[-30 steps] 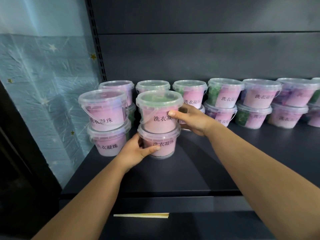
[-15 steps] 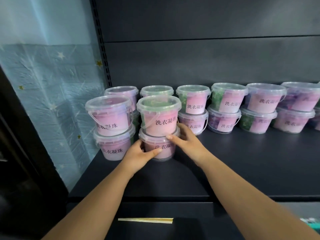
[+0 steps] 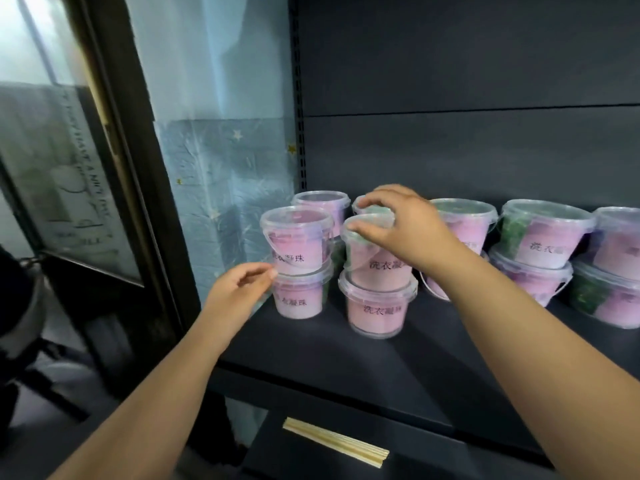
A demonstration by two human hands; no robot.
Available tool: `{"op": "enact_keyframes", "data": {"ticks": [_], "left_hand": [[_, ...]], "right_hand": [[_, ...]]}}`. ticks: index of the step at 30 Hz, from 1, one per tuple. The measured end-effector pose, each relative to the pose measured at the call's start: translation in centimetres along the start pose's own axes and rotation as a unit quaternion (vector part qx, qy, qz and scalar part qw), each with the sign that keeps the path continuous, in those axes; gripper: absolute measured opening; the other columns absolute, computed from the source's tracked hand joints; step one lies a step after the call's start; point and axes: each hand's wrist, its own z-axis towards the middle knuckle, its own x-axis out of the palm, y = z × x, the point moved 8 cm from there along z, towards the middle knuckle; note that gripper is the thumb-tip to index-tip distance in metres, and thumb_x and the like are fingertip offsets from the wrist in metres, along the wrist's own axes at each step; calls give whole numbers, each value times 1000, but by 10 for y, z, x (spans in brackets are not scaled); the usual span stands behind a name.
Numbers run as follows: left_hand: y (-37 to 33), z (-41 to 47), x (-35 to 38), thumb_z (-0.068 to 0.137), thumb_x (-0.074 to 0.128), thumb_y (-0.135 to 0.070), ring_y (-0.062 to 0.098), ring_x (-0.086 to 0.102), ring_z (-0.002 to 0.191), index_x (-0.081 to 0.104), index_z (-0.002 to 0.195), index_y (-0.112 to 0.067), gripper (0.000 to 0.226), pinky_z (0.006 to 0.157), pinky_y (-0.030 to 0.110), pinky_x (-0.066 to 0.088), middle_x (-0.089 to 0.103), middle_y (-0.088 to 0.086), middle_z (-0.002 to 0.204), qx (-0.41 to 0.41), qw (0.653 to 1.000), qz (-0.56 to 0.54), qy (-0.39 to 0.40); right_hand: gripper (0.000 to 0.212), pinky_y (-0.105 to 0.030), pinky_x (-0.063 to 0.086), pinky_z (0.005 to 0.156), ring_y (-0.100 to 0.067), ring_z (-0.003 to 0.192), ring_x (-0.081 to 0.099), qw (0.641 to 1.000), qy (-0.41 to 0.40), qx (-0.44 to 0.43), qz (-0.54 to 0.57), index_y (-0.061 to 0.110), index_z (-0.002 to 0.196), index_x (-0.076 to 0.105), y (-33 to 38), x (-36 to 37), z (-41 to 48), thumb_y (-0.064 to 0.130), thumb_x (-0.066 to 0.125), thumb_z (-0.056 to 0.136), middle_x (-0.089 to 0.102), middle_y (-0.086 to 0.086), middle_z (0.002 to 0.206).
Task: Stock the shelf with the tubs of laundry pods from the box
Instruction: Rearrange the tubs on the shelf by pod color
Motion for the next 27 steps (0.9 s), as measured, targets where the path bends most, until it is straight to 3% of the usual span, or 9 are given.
{"op": "enact_keyframes", "data": {"ticks": [6,10,12,14,16,17,21,24,27], "left_hand": [[32,40,2,75,74,-24,13,39,128,41,134,-14,69,106,29,32,44,0,137,6,996,84,43],[42,73,17,64,81,-36,8,31,132,24,144,-19,100,106,27,28,30,0,149,28,988,44,146],[46,85,26,42,82,-60,2,29,127,20,145,-20,127,102,22,26,31,-7,146,32,978,24,203],[48,100,29,21,72,-79,2,27,131,16,146,-20,149,105,21,24,31,-9,143,52,968,-3,246],[49,108,32,18,70,-81,0,28,131,13,144,-26,150,103,12,25,30,-15,140,71,953,-29,294],[47,109,34,20,72,-79,-3,30,130,13,142,-31,143,100,7,27,31,-20,137,88,945,-35,312],[45,114,38,38,79,-55,-8,38,125,18,126,-51,107,105,12,31,38,-26,133,149,934,-20,323],[41,111,36,44,77,-50,-34,29,107,17,114,-61,93,85,-9,25,28,-42,120,172,939,-20,296],[40,114,41,56,86,-25,-34,34,96,19,115,-49,92,77,-10,27,30,-38,111,153,949,-55,269]], "right_hand": [[49,-22,30,99,-16,126,43,979,181,-17,-89,19,129,51,24,47,25,36,63,85,48,1,137],[60,-20,19,107,-14,138,29,959,226,-51,-164,20,142,34,37,79,40,34,58,89,31,2,152],[53,-29,32,108,-17,132,40,955,225,-31,-188,20,138,42,32,96,37,31,58,89,41,0,146],[36,-32,51,88,-22,109,61,966,154,-62,-197,14,118,63,38,99,36,23,63,83,64,-3,122],[29,-30,57,63,-21,81,71,972,93,-101,-190,10,93,73,42,97,30,18,69,66,74,-5,94],[28,-28,56,63,-20,76,72,972,65,-116,-194,9,89,74,43,94,25,18,70,63,75,-5,89],[38,-28,46,88,-22,88,70,953,28,-169,-249,4,97,73,56,97,10,30,45,95,74,-7,95],[41,-30,43,94,-24,92,69,948,52,-164,-269,2,99,72,59,96,9,31,43,94,73,-9,97],[33,-29,43,93,-23,92,69,957,73,-126,-251,4,100,72,53,97,14,26,57,81,73,-8,100]]}}
